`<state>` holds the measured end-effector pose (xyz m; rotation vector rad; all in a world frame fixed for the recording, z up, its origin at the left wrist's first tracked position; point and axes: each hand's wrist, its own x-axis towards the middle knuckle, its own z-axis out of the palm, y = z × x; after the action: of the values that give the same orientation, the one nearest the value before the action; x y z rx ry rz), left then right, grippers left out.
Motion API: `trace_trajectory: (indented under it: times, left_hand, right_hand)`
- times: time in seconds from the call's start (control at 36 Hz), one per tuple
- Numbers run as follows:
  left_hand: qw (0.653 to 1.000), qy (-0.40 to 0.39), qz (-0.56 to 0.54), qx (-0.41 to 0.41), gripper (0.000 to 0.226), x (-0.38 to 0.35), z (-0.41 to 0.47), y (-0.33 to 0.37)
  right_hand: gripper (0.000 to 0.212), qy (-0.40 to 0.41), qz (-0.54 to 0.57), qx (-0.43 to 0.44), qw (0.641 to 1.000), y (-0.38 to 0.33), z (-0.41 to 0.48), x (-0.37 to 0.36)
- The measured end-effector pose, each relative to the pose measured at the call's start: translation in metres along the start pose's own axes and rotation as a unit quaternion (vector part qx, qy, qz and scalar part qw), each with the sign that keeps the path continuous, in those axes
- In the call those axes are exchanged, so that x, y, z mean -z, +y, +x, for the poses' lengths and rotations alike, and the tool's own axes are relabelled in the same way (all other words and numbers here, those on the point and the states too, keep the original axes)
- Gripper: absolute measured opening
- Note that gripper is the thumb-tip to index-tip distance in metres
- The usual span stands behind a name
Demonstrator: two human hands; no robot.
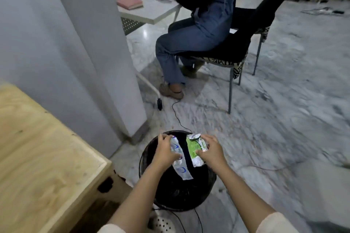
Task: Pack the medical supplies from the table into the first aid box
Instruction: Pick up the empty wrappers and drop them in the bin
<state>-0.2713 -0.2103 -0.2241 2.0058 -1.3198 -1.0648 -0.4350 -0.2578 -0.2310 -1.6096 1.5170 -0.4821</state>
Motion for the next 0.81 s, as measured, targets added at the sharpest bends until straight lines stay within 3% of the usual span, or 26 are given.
trace_trajectory:
  times: [0.17,0.36,0.5,0.81]
  left_hand:
    - [0.995,-0.036,0.025,0.087,0.079,-0.033,0.012,-0.061]
    - [0.988,-0.077,0.04,0.128,0.078,-0.057,0.034,-0.102]
    - [0.985,-0.102,0.061,0.122,0.067,-0.063,0.042,-0.111]
    - [0.98,-0.106,0.133,0.106,0.072,-0.041,0.019,-0.081]
  right_hand:
    - [0.055,-0.044,-0.022,-0.047,0.998,0.049,0.007,-0.048]
    - [0.059,-0.088,-0.028,-0.094,0.991,0.082,0.019,-0.085]
    - [0.064,-0.111,0.009,-0.122,0.986,0.089,0.024,-0.093]
    - [0.059,-0.13,-0.067,-0.095,0.985,0.063,0.012,-0.065]
